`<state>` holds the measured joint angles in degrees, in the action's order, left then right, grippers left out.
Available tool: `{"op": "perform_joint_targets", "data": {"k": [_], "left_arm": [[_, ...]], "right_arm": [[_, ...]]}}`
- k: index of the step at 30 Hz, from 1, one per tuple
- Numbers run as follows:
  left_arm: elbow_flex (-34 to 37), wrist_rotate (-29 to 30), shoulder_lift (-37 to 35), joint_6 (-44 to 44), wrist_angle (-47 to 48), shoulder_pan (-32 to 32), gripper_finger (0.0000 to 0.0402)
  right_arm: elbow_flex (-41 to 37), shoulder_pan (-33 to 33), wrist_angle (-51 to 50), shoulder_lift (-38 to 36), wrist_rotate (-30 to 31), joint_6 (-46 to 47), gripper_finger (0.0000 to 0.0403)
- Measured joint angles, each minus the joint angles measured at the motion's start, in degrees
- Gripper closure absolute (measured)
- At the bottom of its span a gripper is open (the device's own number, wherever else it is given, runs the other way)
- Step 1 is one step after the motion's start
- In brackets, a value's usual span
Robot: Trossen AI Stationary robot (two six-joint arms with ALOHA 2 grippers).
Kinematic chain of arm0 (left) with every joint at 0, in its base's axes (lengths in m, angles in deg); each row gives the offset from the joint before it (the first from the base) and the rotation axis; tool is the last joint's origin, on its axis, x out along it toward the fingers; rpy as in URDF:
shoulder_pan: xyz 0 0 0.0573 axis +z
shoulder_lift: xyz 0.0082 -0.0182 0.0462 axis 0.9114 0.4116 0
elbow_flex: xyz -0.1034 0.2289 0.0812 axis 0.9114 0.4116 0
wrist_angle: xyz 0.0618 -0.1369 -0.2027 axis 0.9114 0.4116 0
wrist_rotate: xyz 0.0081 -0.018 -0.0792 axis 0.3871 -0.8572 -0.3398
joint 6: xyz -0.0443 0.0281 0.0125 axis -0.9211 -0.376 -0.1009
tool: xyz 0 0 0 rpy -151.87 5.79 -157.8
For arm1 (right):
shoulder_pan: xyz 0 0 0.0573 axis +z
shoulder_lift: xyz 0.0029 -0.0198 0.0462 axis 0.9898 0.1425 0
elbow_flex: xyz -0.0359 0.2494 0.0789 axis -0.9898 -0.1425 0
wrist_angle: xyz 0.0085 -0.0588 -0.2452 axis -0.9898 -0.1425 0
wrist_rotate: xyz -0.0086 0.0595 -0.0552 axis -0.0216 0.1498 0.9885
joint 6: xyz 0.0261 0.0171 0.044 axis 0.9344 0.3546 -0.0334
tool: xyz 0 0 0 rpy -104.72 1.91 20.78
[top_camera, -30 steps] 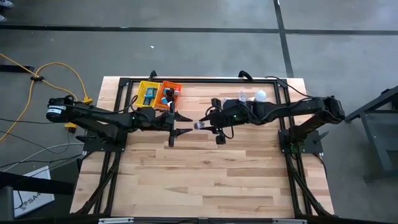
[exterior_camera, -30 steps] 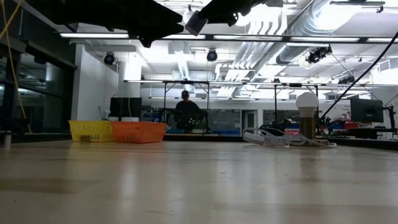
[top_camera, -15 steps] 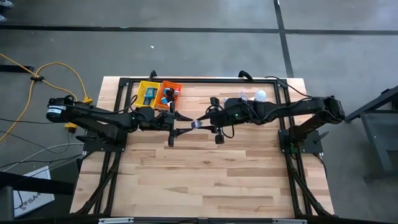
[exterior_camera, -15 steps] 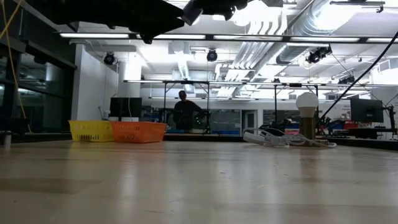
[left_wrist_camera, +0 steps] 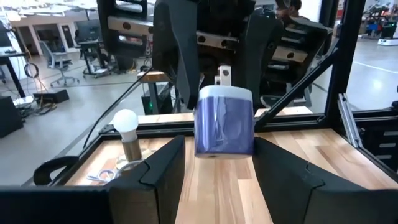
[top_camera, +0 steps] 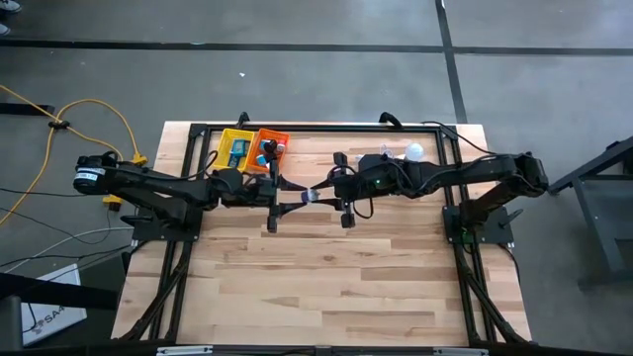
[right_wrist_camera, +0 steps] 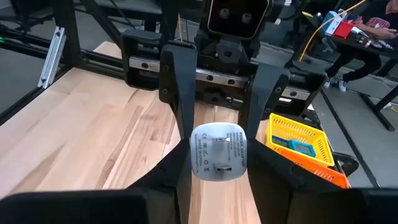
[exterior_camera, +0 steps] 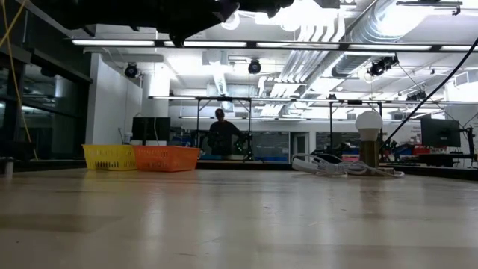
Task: Pick & Place Office items
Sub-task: Put the purple adapter into the orange basket
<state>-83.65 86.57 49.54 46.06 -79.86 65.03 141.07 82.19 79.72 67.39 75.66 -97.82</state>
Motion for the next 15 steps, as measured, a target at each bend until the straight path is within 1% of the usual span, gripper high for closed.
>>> {"op": "perform_joint_targets", "data": {"k": [7, 15], "left_arm": [[0.0, -2.5, 0.0, 0.2, -1.7, 0.0, 0.0224], [0.0, -2.9, 0.0, 0.6, -2.6, 0.0, 0.0224]], "right_arm": [[0.0, 0.0, 0.1, 0.0, -0.2, 0.0, 0.0286], [0.0, 0.0, 1.8, 0.0, -1.6, -0.1, 0.0286]]}}
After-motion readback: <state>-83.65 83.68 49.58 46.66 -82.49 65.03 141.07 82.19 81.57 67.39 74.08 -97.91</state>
